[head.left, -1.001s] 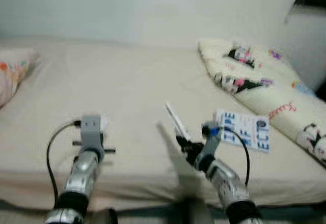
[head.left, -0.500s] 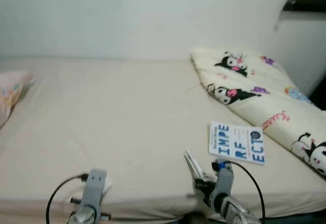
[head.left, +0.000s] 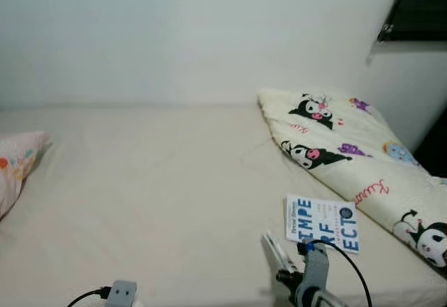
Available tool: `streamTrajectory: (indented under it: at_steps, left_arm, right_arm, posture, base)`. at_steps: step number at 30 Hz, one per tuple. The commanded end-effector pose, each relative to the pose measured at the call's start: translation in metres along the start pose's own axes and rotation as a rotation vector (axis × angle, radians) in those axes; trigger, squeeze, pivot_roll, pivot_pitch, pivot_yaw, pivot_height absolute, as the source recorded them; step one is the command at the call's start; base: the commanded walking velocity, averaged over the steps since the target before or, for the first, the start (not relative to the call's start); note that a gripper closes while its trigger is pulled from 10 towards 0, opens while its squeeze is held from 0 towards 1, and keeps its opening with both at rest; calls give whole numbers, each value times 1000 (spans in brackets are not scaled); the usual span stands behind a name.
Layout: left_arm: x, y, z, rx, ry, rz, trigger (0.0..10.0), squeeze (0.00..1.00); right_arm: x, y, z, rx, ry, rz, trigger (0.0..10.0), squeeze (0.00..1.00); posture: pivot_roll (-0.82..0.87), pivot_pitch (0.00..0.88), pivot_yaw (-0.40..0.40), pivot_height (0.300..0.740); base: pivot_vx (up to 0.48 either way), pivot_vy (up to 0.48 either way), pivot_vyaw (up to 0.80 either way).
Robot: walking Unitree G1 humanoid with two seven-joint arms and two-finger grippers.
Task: Clean up the room
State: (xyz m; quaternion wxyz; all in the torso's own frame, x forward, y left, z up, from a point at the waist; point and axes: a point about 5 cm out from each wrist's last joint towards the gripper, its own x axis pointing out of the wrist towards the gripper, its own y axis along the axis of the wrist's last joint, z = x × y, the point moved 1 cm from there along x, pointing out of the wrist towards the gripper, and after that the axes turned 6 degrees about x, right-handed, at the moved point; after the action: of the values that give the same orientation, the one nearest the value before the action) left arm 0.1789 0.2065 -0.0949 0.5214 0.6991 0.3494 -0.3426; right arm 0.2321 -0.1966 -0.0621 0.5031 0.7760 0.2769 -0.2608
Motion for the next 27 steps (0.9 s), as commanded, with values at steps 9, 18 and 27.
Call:
streamTrajectory:
  at_steps: [9, 18, 27]
  left_arm:
    - [1, 13, 6, 15, -30, 40, 10000, 0]
    - [1, 13, 10, -47, -35, 37, 10000, 0]
    - [1, 11, 8, -49, -24, 26, 10000, 0]
  right_arm:
    - [-8, -25, 19, -65, -172, -100, 0, 0]
    - [-21, -49, 37, -94, -247, -168, 10000, 0]
    - [-21, -50, 37, -118, -255, -165, 10000, 0]
  posture:
    - [31, 0, -29, 740]
    - [34, 0, -37, 740]
    - [28, 0, -35, 740]
  base:
    - [0, 0, 0]
    - [-67, 62, 176]
    - [-265, 229, 781]
